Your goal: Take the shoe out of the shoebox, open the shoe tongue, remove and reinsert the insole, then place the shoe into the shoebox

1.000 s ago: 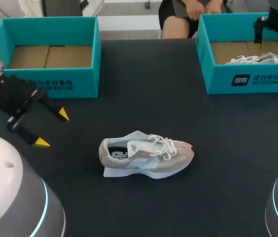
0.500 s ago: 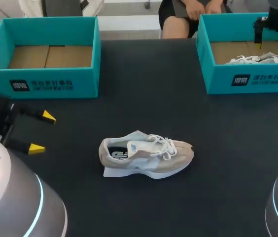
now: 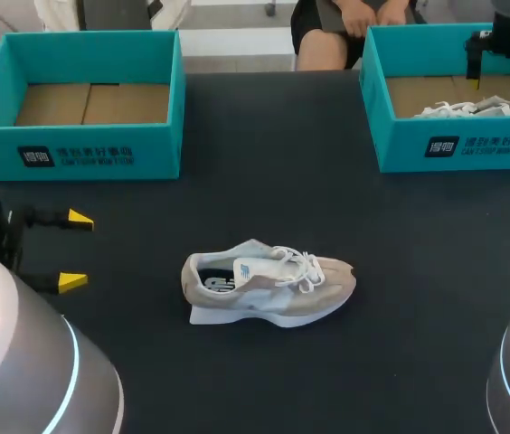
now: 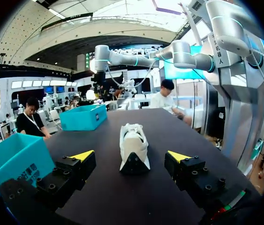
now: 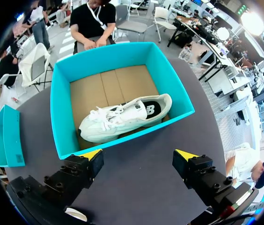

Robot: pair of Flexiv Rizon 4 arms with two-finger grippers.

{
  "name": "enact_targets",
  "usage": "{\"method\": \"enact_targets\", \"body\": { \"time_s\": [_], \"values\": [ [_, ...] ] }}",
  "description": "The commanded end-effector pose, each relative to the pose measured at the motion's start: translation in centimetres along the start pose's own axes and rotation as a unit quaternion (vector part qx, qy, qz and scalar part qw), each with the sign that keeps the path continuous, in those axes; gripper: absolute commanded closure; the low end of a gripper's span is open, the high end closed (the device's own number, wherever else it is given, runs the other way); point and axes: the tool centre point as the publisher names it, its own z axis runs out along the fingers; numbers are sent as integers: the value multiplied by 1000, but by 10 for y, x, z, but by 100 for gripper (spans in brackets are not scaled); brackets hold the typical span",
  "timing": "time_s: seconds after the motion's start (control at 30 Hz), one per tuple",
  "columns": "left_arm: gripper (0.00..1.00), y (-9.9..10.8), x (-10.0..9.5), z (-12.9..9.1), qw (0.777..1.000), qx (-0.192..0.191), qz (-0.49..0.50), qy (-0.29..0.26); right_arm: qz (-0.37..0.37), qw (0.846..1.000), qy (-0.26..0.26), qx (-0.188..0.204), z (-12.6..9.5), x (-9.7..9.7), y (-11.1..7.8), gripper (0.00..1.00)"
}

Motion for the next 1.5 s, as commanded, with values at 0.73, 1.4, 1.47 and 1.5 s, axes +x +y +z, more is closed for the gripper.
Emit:
{"method": "enact_targets", "body": {
  "time_s": [0.73, 1.4, 1.47, 1.5],
  "values": [
    [0, 79, 15, 35, 996, -40, -62, 43, 0, 1000, 1, -1, 0, -1, -1, 0],
    [0, 124, 14, 48, 996, -71, -49, 32, 0, 1000, 1, -1, 0, -1, -1, 0],
    [0, 124, 14, 48, 996, -71, -49, 32, 0, 1000, 1, -1, 0, -1, -1, 0],
    [0, 124, 14, 48, 996, -71, -49, 32, 0, 1000, 1, -1, 0, -1, -1, 0]
  ]
}}
